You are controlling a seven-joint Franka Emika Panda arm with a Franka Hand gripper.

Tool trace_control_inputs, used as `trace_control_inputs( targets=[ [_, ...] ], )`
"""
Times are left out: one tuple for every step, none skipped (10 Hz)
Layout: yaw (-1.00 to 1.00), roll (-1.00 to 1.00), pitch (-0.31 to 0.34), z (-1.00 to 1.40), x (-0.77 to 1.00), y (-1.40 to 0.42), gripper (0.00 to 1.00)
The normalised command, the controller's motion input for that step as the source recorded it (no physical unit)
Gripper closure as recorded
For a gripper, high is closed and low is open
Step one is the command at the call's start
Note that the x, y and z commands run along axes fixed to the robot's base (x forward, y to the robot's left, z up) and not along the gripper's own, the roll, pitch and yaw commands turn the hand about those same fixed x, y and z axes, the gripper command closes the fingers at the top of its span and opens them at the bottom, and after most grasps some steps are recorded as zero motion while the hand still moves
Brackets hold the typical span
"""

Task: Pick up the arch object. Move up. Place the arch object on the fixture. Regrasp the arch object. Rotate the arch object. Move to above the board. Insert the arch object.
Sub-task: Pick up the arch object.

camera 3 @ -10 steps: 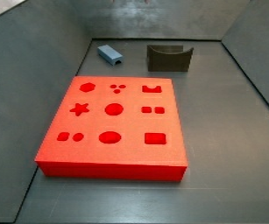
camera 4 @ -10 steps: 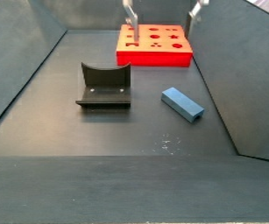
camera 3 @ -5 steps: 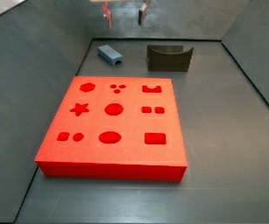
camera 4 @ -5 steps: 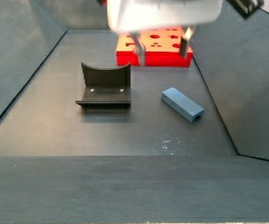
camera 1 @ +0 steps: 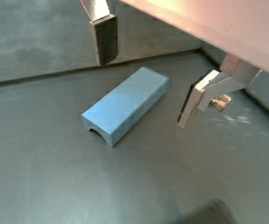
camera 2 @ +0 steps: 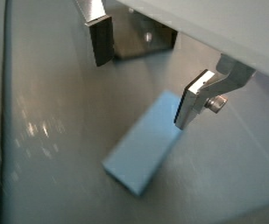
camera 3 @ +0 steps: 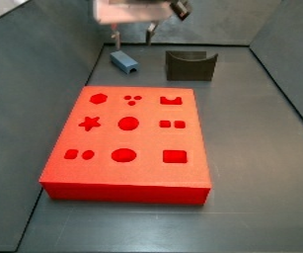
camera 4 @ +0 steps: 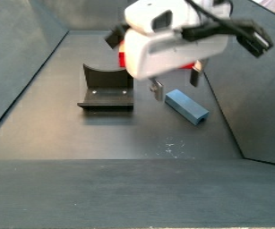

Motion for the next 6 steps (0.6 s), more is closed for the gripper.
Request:
trace_control_inputs(
  targets=[
    [0.42,0.0,0.0,-0.58,-0.27,-0.09,0.0],
    [0.34,0.0,-0.026,-0.49,0.0,-0.23,0.0],
    [0.33,0.0,-0.103,-0.44,-0.09,-0.12,0.0],
    [0.35,0.0,-0.116,-0.41,-0.1,-0.1,0.0],
    [0.22,-0.11,-0.163,-0.19,-0.2,0.0,0.0],
    [0.21,-0.04,-0.143,-0.25,-0.15,-0.17,0.0]
  ],
)
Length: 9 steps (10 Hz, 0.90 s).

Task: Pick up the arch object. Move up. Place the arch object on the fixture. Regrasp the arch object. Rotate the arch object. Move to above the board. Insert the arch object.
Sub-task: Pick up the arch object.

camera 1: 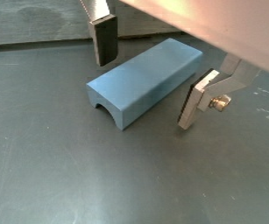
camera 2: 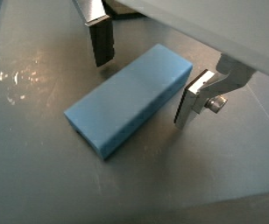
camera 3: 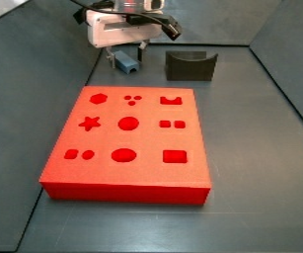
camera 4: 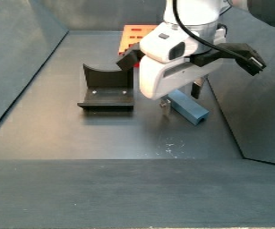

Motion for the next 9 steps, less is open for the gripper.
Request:
trace_control_inputs(
  targets=[
    [0.17,-0.03,-0.106,-0.16,-0.11,-0.1,0.0],
    [0.21,0.0,-0.151,-0.11,-0.19,-0.21,0.0],
    [0.19,0.0,-0.124,-0.13,-0.15,-0.15,0.0],
    [0.0,0.0,0.0,0.0,0.0,0.0,1.0],
    [0.0,0.0,0.0,0.0,0.0,0.0,1.0],
    [0.0,0.0,0.0,0.0,0.0,0.0,1.0],
    [0.0,0.0,0.0,0.0,0.0,0.0,1.0],
    [0.0,0.0,0.0,0.0,0.0,0.0,1.0],
    [0.0,0.0,0.0,0.0,0.0,0.0,1.0]
  ],
)
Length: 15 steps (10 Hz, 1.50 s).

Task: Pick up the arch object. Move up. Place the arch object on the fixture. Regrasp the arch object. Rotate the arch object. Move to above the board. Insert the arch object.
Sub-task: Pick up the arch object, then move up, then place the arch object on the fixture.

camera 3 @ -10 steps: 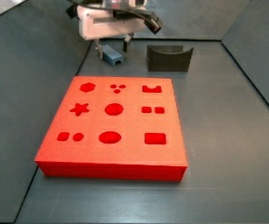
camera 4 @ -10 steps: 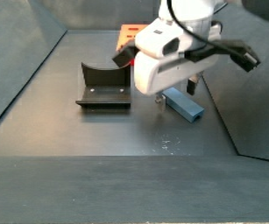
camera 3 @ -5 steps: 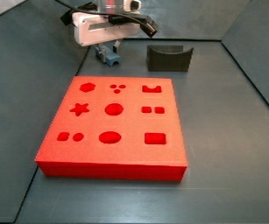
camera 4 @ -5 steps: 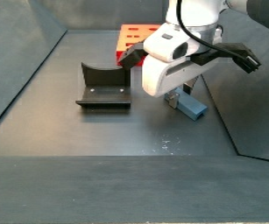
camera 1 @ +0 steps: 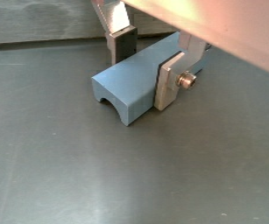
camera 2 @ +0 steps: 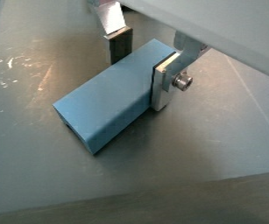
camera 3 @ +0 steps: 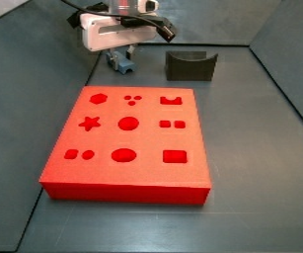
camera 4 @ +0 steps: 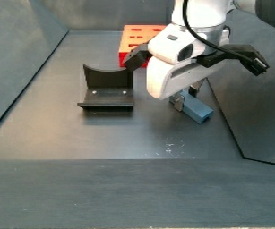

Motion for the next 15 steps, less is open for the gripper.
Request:
trace_control_inputs(
  targets=[
    [0.0,0.0,0.0,0.0,0.0,0.0,1.0],
    [0.0,0.0,0.0,0.0,0.0,0.0,1.0],
    [0.0,0.0,0.0,0.0,0.0,0.0,1.0],
    [0.0,0.0,0.0,0.0,0.0,0.0,1.0],
    [0.0,0.0,0.0,0.0,0.0,0.0,1.0],
    [0.0,0.0,0.0,0.83,0.0,0.0,1.0],
    [0.04,0.0,-0.008,0.83,0.05,0.0,1.0],
    [0.04,0.0,0.03,0.72,0.02,0.0,1.0],
    [0.03,0.01,0.059,0.6,0.01,0.0,1.0],
    [0.02,0.02,0.071,0.47,0.01,0.0,1.0],
    [0.01,0.04,0.068,0.33,0.0,0.0,1.0],
    [0.0,0.0,0.0,1.0,0.0,0.0,1.0],
    [-0.01,0.02,-0.002,1.0,0.0,0.0,1.0],
    [-0.01,0.03,0.004,1.0,-0.01,0.0,1.0],
    [-0.02,0.05,0.025,1.0,-0.02,0.01,1.0]
  ],
)
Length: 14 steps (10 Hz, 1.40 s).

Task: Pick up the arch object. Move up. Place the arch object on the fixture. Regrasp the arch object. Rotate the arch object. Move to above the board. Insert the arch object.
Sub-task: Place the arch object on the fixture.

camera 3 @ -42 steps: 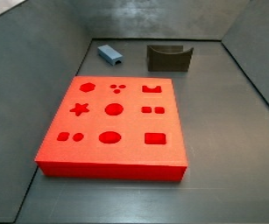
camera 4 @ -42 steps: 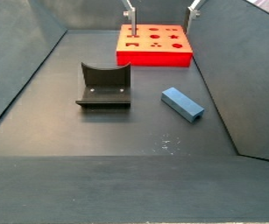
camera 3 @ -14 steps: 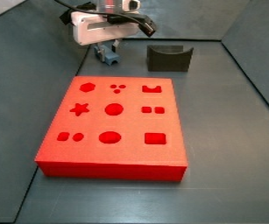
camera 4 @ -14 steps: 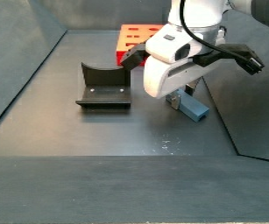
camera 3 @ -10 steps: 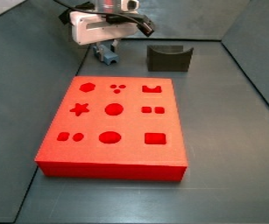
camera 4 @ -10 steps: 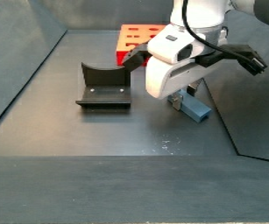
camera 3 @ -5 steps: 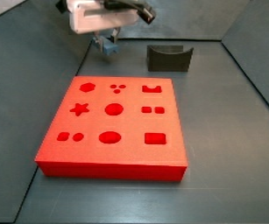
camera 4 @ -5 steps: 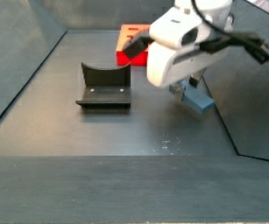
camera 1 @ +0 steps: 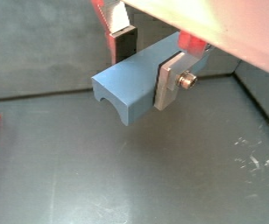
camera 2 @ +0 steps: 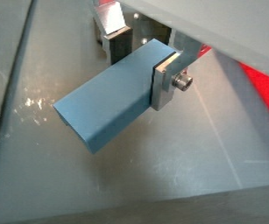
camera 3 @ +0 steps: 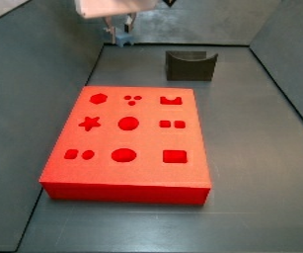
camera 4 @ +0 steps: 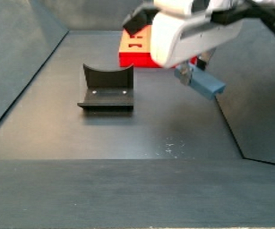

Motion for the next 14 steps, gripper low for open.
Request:
trace_control_inputs(
  targets=[
    [-0.02,0.06,0.041,1.0,-0.02,0.01,1.0],
    [-0.01,0.07,0.045,1.0,-0.03,0.01,1.0],
    [-0.01,0.09,0.05,1.0,-0.03,0.01,1.0],
    [0.0,0.1,0.055,1.0,-0.03,0.01,1.0],
    [0.01,0.1,0.065,0.9,-0.03,0.01,1.0],
    [0.01,0.1,0.068,0.75,-0.02,0.0,1.0],
    [0.02,0.09,0.077,0.56,-0.01,0.01,1.0],
    [0.02,0.09,0.081,0.46,0.0,0.01,1.0],
    [0.02,0.09,0.093,0.26,0.0,0.01,1.0],
    [-1.0,0.09,0.007,-0.36,1.0,-0.51,1.0],
    [-1.0,0.08,0.008,-0.41,1.0,-0.49,1.0],
    [-1.0,0.08,0.005,-0.39,1.0,-0.42,1.0],
    [-1.0,0.07,0.011,-0.32,1.0,-0.33,1.0],
    [-1.0,0.07,0.021,-0.26,1.0,-0.29,1.0]
  ],
)
